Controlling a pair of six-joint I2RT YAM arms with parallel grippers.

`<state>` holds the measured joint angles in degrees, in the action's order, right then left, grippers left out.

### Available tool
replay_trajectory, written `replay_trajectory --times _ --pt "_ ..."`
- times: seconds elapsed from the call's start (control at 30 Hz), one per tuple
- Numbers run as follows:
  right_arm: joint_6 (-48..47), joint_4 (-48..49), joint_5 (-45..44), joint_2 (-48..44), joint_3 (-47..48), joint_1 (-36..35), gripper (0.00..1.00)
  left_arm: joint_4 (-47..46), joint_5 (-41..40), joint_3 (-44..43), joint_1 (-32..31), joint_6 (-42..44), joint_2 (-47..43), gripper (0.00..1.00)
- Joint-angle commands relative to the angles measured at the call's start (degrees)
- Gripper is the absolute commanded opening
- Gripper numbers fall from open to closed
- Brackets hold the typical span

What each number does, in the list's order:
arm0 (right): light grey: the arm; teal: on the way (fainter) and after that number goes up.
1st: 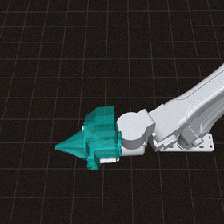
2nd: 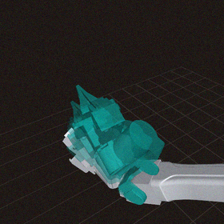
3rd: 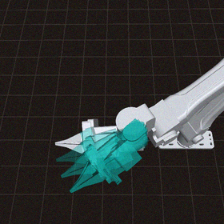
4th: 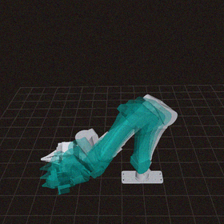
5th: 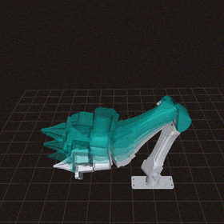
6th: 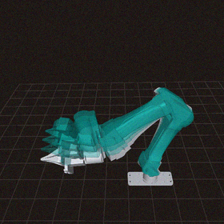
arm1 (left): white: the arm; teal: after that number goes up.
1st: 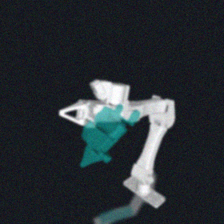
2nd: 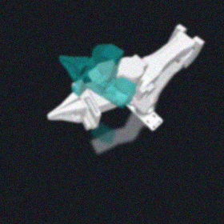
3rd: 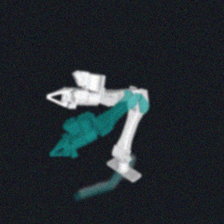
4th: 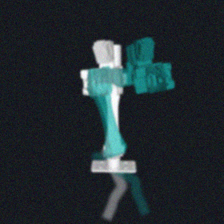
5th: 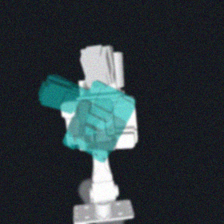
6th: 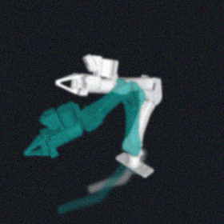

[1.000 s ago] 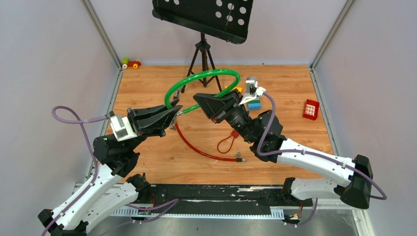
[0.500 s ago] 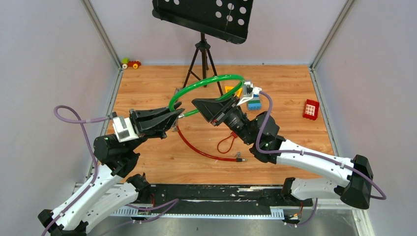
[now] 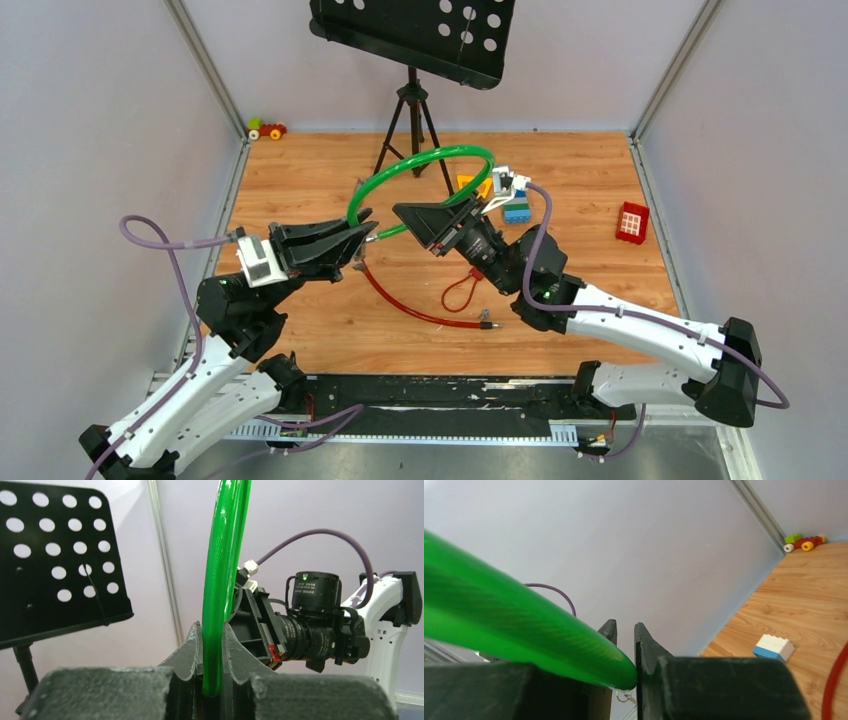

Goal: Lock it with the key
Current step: Lock the lock.

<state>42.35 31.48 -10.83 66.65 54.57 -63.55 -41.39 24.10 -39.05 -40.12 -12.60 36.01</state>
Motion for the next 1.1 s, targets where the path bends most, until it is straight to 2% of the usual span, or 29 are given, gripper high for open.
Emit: replay_trajectory --times 0.0,0.07,0.23,0.53,0.97,1.07 --pt "-2.83 -11.99 4.84 0.06 2.62 -2.94 0.0 6.18 -0.94 1.65 -1.37 -0.24 1.65 0.05" --pt "-6.09 -14.74 2.32 -1.18 3.38 -2.97 0.0 8.46 -1.11 2.01 -1.37 0.38 1.15 0.06" --pt "-13.69 -22.17 -3.23 -2.84 6.64 -2.98 0.0 12.44 -1.08 2.96 -1.38 2.21 0.94 0.01" --pt "-24.98 -30.34 -5.61 -3.23 13.97 -3.06 0.0 12.39 0.91 4.17 -1.37 1.01 4.16 0.0" --pt "-33.43 -33.8 -5.23 -1.78 21.24 -3.07 0.0 9.85 1.98 5.24 -1.36 -0.84 7.12 0.07" --pt "-35.15 -34.33 -4.83 -1.21 22.68 -3.01 0.0 9.96 2.58 5.42 -1.37 -0.78 7.45 0.0"
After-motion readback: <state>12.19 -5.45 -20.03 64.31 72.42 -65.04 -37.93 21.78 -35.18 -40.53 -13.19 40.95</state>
